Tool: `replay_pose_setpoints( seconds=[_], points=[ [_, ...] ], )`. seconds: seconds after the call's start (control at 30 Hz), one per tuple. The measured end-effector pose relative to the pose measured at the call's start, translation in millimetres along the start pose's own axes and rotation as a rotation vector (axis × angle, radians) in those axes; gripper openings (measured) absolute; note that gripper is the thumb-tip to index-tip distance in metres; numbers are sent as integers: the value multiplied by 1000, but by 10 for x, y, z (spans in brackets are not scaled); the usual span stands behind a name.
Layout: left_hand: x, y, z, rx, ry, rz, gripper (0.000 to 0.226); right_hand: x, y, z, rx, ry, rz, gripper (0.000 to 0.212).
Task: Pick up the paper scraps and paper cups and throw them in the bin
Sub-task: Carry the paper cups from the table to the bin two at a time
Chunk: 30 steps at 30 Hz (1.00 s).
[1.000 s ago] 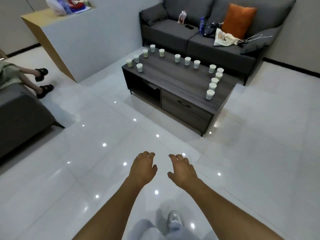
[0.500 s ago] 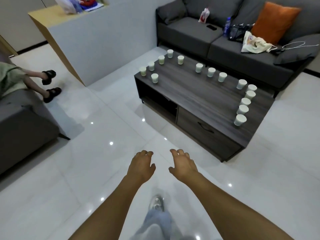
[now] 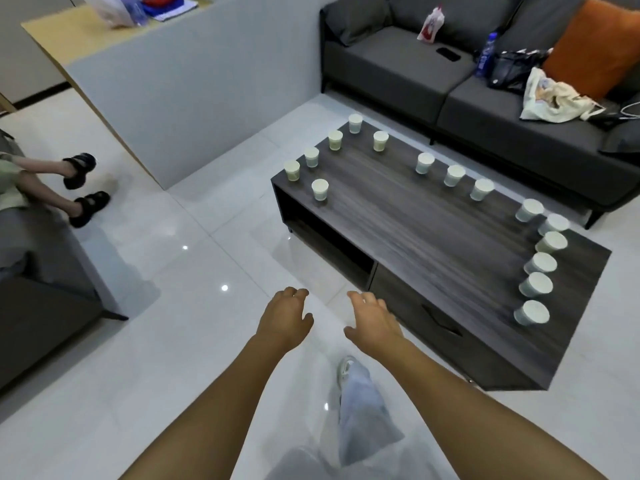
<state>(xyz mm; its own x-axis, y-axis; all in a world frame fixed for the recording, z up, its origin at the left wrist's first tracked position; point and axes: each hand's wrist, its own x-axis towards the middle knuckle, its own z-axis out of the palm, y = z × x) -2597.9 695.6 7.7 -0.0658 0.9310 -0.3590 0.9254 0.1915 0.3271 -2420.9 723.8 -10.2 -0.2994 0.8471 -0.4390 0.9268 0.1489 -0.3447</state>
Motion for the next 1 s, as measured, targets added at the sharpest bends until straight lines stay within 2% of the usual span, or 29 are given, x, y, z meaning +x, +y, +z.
replay_pose_setpoints(
  seconds=[0.2, 0.4, 0.8, 1.0],
  points=[
    [981, 57, -338, -51, -23, -54, 51, 1105, 26, -638, -47, -79, -23, 64],
    [1807, -162, -688, -95, -38, -105, 51, 2112, -164, -1071, -48, -115, -25, 68],
    [3684, -1074, -1527, -85, -97, -74, 52, 3937, -890, -1436, 18, -133, 102, 66],
    [4596, -1272, -1801, -79, -124, -49, 53, 4600, -1001, -1545, 66, -144, 170, 70]
  ],
)
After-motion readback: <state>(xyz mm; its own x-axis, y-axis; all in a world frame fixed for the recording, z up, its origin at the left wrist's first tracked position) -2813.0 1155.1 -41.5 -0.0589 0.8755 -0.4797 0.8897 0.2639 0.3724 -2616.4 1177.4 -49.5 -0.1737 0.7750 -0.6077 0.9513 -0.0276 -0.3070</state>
